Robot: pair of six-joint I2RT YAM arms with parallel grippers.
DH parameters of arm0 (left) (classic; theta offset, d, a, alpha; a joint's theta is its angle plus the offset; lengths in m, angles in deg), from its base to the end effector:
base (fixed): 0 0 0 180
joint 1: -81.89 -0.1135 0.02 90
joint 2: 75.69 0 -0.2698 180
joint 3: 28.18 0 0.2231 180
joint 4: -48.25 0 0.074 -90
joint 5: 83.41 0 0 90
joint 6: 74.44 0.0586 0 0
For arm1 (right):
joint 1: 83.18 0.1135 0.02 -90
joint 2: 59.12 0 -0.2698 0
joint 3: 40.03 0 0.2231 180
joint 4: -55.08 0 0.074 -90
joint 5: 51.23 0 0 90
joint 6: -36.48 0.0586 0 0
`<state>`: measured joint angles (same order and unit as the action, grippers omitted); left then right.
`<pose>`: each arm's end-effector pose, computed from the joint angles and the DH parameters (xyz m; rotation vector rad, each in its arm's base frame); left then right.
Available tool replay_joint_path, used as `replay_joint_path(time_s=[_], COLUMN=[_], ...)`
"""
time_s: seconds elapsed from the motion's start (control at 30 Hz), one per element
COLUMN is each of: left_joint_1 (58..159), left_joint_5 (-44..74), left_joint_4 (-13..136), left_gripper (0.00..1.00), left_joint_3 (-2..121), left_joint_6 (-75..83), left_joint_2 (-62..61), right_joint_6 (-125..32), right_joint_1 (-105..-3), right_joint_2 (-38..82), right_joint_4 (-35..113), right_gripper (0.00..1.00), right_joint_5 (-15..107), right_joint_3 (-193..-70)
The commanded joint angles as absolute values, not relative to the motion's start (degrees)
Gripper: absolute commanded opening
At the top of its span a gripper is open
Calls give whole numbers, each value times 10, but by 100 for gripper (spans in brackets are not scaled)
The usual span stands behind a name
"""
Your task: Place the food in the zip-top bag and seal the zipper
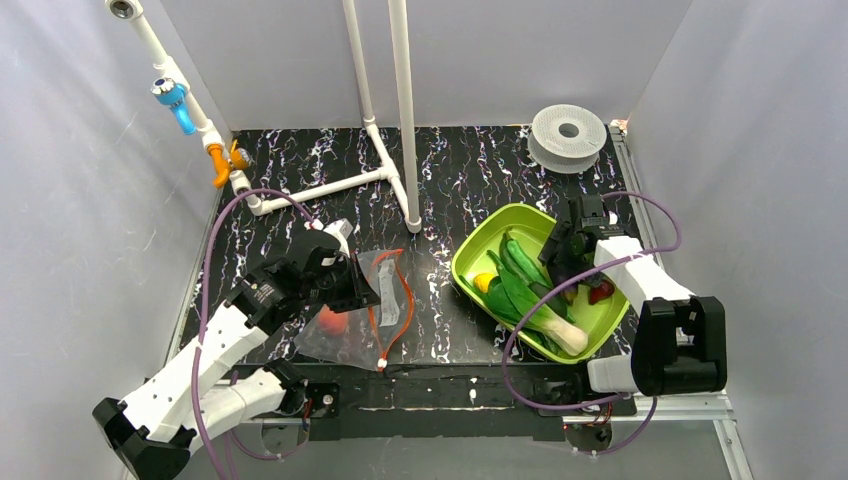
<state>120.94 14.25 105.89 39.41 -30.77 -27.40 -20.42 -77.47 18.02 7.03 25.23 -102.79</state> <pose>0.1152 -0.1035 0.3067 -0.0750 2.4096 -0.9094 0.2369 0.0099 0.2050 0.6920 2.5185 -0.0795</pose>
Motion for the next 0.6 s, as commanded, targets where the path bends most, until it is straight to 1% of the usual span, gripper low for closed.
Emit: replay_joint_path(time_s=[0.0,0.17,0.23,0.27,0.33,0.57], left_joint_1=[1205,1205,1205,1205,1205,1206], left_joint_5=[152,151,151,151,152,150], left_joint_4=[1058,1057,1057,1056,1056,1061], left_gripper=[0,0,0,0,0,0], left_joint_3=[401,399,398,397,396,394], left_joint_6=[-310,-312,-314,-315,-315,-319], left_joint_2=[-275,-278,-276,-276,-275,-281], right_joint_6=[-208,-226,-242,-248,-249,-260], right_joint_1=[-746,-731,-731,-731,-729,-687], right_joint_2=[195,201,214,220,232,230], right_joint_4=[89,92,105,110,115,117], right_gripper=[97,94,91,86,82,55], right_joint_5=[315,329,343,341,333,288], right_joint_3=[-1041,-1047,-1040,-1038,-1037,-1057])
